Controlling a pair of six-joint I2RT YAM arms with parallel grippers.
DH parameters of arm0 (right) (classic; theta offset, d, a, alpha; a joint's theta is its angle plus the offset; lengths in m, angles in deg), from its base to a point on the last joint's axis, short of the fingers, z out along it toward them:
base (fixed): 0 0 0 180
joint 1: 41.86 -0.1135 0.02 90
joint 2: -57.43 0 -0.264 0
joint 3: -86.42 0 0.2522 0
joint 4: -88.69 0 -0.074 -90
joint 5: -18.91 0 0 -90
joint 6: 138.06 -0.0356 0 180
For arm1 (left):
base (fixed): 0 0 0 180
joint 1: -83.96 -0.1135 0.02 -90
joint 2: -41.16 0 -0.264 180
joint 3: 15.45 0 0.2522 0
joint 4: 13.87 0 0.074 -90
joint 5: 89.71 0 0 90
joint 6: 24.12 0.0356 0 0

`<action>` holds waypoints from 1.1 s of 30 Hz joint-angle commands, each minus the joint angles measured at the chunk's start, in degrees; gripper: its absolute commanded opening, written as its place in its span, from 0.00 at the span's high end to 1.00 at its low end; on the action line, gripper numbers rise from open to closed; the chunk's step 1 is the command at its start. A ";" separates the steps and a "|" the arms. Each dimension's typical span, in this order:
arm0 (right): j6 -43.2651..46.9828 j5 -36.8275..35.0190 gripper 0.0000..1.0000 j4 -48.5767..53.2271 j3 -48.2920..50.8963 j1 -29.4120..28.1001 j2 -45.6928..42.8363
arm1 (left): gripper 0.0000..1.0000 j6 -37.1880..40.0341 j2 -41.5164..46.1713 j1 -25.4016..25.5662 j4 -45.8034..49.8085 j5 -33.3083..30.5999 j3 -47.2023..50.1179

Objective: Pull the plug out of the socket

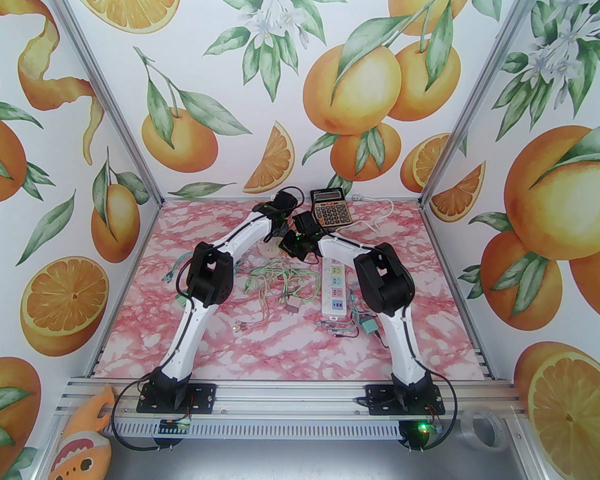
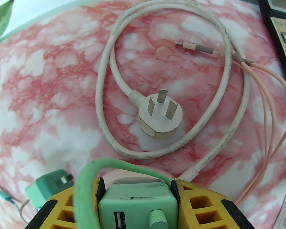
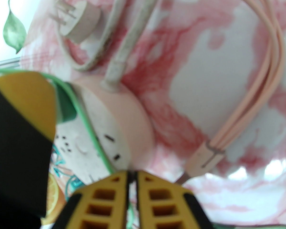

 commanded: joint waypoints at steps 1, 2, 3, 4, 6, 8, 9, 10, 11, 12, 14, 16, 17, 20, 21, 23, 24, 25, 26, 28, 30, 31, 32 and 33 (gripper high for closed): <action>0.50 -1.18 0.87 10.31 3.02 -2.15 6.13 | 0.74 -3.42 0.89 0.47 2.21 13.11 1.35; 0.58 -1.16 0.87 10.44 3.07 -2.15 6.13 | 0.69 -3.22 1.45 -0.01 1.75 13.86 1.33; 0.81 -1.34 0.87 10.47 3.07 -2.12 6.04 | 0.67 -3.18 1.99 -0.33 1.36 14.49 1.25; 1.16 -1.56 0.87 10.61 2.97 -2.06 5.84 | 0.63 -3.21 2.41 -0.68 0.92 16.41 1.16; 1.89 -1.70 0.86 9.91 3.04 -2.01 4.93 | 0.58 -3.25 3.15 -1.32 0.17 19.11 1.16; 3.04 -2.16 0.83 9.07 2.78 -1.90 3.50 | 0.49 -3.34 3.63 -1.73 -0.65 21.56 1.15; 3.46 -2.33 0.81 9.02 2.60 -1.85 3.06 | 0.46 -3.43 3.82 -1.74 -0.95 22.39 1.10; 3.74 -2.49 0.80 9.01 2.45 -1.83 2.86 | 0.43 -3.55 3.91 -1.85 -1.04 22.91 1.03; 4.32 -2.79 0.78 9.05 2.15 -1.87 2.39 | 0.40 -3.57 4.23 -1.88 -1.27 23.44 1.05; 5.39 -3.40 0.75 9.60 1.30 -1.87 1.80 | 0.39 -3.53 4.53 -1.93 -1.43 23.84 1.07; 11.91 -5.79 0.67 14.06 -5.24 -1.48 -0.19 | 0.31 -3.94 6.55 -2.80 -2.12 25.93 1.07; 13.75 -6.62 0.64 15.60 -7.17 -1.20 -1.00 | 0.29 -4.47 7.96 -3.80 -2.33 27.20 1.32; 14.28 -7.21 0.62 16.48 -7.94 -1.15 -1.52 | 0.26 -4.59 8.81 -4.31 -2.66 28.03 1.64; 16.51 -9.95 0.56 18.76 -9.77 -1.19 -3.18 | 0.21 -4.67 11.76 -6.04 -3.59 30.02 3.26; 17.21 -11.05 0.56 19.23 -10.16 -1.27 -3.75 | 0.19 -4.73 12.90 -6.71 -3.90 30.18 4.00; 17.87 -12.67 0.56 20.13 -11.48 -1.32 -4.24 | 0.16 -4.70 15.05 -7.94 -4.64 30.98 6.20; 18.19 -13.29 0.55 20.62 -12.37 -1.43 -4.16 | 0.16 -4.62 16.15 -8.65 -4.85 31.09 7.50; 18.55 -14.40 0.54 21.41 -13.64 -1.68 -3.79 | 0.16 -4.74 17.28 -9.33 -5.13 31.22 9.04; 18.91 -15.74 0.53 22.43 -14.96 -1.88 -3.26 | 0.16 -4.77 18.54 -9.95 -5.71 31.53 10.62; 20.13 -18.39 0.52 24.15 -18.47 -3.02 -1.69 | 0.16 -5.26 21.60 -11.62 -7.74 32.10 15.15; 20.61 -20.94 0.49 26.19 -22.10 -3.87 0.52 | 0.16 -6.07 24.54 -13.22 -9.87 32.60 19.70; 20.73 -22.46 0.47 27.77 -24.64 -4.31 1.99 | 0.16 -6.57 26.04 -14.33 -11.28 33.08 22.35; 20.71 -23.90 0.46 29.43 -26.90 -4.65 3.43 | 0.16 -7.04 27.47 -15.24 -12.59 33.55 24.61; 20.80 -25.06 0.45 30.59 -29.13 -5.10 4.89 | 0.16 -7.67 28.92 -16.21 -13.92 34.18 27.25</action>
